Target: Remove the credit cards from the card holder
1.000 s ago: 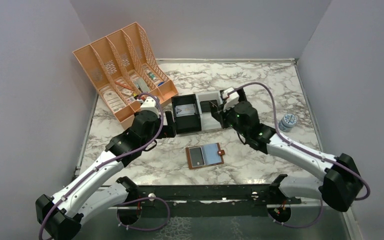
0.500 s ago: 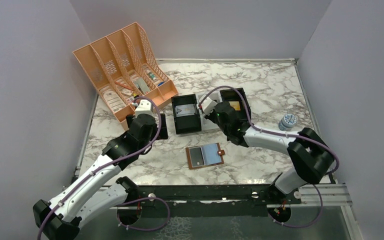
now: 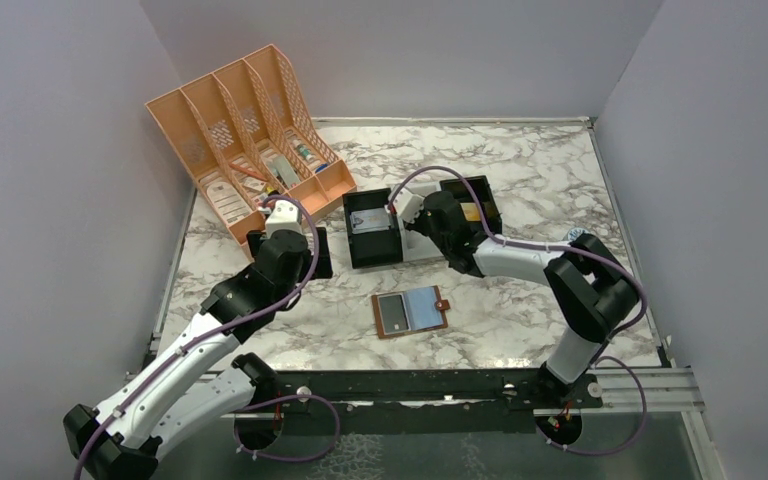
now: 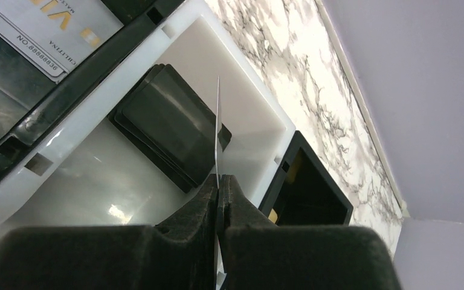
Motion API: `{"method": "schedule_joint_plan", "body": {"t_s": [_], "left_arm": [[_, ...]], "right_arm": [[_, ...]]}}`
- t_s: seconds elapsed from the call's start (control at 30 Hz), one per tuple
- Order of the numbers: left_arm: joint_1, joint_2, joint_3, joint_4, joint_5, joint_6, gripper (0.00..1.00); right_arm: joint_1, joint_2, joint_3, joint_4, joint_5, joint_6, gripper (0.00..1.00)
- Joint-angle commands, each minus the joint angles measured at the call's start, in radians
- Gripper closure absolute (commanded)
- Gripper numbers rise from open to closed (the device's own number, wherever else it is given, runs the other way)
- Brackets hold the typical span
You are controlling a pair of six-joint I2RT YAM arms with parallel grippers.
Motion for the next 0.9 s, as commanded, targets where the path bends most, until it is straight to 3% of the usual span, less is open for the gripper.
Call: {"method": "schedule_joint_plan", "body": {"t_s": [0.0, 0.3, 0.47, 0.87], "left_arm": [[-0.001, 0.010, -0.008, -0.001, -0.012, 0.016, 0.01], [-0.001, -0.033, -0.012, -0.002, -0.023, 0.011, 0.01], [-0.001, -0.044, -0.015, -0.003, -0.033, 0.011, 0.01], [-0.001, -0.023, -0.014, -0.002, -0.020, 0.018, 0.01]], "right_arm": [[-0.007, 0.039, 0.030, 0.053, -0.042, -0.060, 0.97], [-0.009, 0.133, 0.081, 0.076, -0.028, -0.131, 0.94], [-0.009, 0.154, 0.090, 0.072, -0.044, -0.152, 0.87], [-0.015, 0.165, 0.074, 0.025, -0.084, -0.193, 0.88]]}}
